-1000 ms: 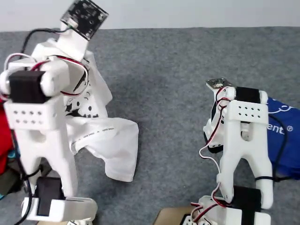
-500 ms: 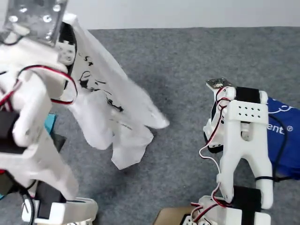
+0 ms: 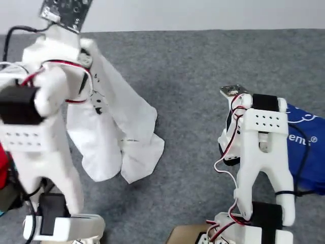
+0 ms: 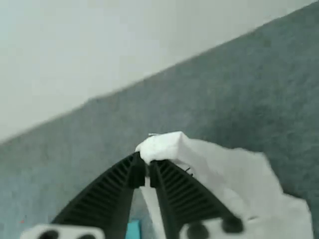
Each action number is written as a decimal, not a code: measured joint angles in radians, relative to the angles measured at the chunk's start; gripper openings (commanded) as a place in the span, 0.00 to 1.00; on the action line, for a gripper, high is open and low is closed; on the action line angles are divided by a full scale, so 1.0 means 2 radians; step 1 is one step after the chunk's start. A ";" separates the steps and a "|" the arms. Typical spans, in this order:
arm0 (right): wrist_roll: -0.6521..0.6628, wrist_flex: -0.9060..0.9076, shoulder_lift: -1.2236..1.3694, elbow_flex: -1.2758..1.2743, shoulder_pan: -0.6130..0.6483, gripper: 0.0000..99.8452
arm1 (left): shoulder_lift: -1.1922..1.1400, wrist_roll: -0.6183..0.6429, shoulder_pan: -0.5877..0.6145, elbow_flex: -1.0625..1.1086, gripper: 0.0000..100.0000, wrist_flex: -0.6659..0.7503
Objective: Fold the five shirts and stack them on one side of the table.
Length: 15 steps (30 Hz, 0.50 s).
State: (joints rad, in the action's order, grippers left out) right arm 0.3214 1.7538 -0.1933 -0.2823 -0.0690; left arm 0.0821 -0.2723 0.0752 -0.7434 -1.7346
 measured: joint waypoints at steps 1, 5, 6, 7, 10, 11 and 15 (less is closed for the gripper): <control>0.000 0.000 0.000 0.000 0.000 0.01 | 0.000 -0.001 0.021 0.011 0.00 0.000; 0.000 0.000 0.000 0.000 0.002 0.01 | 0.000 -0.025 0.124 0.038 0.00 0.000; 0.000 0.000 0.000 0.000 0.001 0.01 | -0.001 -0.031 0.152 0.041 0.00 0.001; 0.000 0.000 0.000 0.000 0.001 0.01 | -0.001 -0.038 0.180 0.047 0.00 0.005; 0.000 0.000 0.000 0.000 0.001 0.01 | -0.002 -0.063 0.263 0.068 0.00 0.025; 0.000 0.000 0.000 0.000 0.001 0.01 | -0.002 -0.071 0.291 0.076 0.00 0.032; 0.002 0.000 0.000 0.000 0.001 0.01 | -0.002 -0.104 0.391 0.133 0.01 0.079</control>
State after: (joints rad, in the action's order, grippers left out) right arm 0.3261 1.7538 -0.1933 -0.2823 -0.0675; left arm 0.0790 -0.4810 0.8577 -0.4780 -1.5766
